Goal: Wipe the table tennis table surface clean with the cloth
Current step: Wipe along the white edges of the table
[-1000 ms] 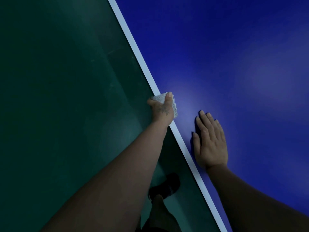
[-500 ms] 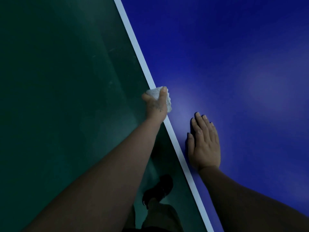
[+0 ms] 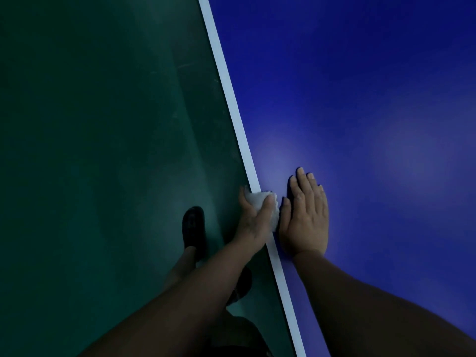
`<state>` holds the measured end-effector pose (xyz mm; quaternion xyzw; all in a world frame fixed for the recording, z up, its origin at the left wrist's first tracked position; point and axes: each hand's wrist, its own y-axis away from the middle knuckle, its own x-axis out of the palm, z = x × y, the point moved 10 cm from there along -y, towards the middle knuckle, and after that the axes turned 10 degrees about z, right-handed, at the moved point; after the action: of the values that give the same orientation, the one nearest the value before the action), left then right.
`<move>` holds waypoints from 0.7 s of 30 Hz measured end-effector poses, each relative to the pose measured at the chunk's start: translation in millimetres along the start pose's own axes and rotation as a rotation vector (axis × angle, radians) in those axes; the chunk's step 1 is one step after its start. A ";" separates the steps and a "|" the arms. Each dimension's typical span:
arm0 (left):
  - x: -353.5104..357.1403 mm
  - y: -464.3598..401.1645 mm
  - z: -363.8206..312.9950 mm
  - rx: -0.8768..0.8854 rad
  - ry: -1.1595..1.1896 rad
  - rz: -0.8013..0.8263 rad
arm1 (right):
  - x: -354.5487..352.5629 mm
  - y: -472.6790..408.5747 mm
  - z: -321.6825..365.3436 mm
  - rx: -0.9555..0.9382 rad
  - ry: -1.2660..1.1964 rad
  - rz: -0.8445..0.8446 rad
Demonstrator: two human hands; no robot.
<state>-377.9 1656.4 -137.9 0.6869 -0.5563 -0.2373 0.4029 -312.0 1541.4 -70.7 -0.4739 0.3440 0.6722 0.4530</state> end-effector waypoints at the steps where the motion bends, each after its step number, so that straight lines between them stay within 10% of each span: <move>1: -2.6 -6.1 -7.8 0.001 0.023 0.012 | 0.0 0.1 -0.2 -0.001 -0.007 0.002; 11: -57.7 -68.8 -145.7 0.227 0.015 -0.081 | -1.0 -0.8 1.1 0.011 -0.018 0.005; 21: -10.0 -5.7 -11.6 0.018 -0.006 -0.162 | -3.6 -1.1 3.2 0.005 -0.009 0.002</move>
<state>-368.3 1669.7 -137.3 0.7327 -0.5020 -0.2663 0.3745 -311.6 1543.6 -66.3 -0.4695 0.3441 0.6739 0.4550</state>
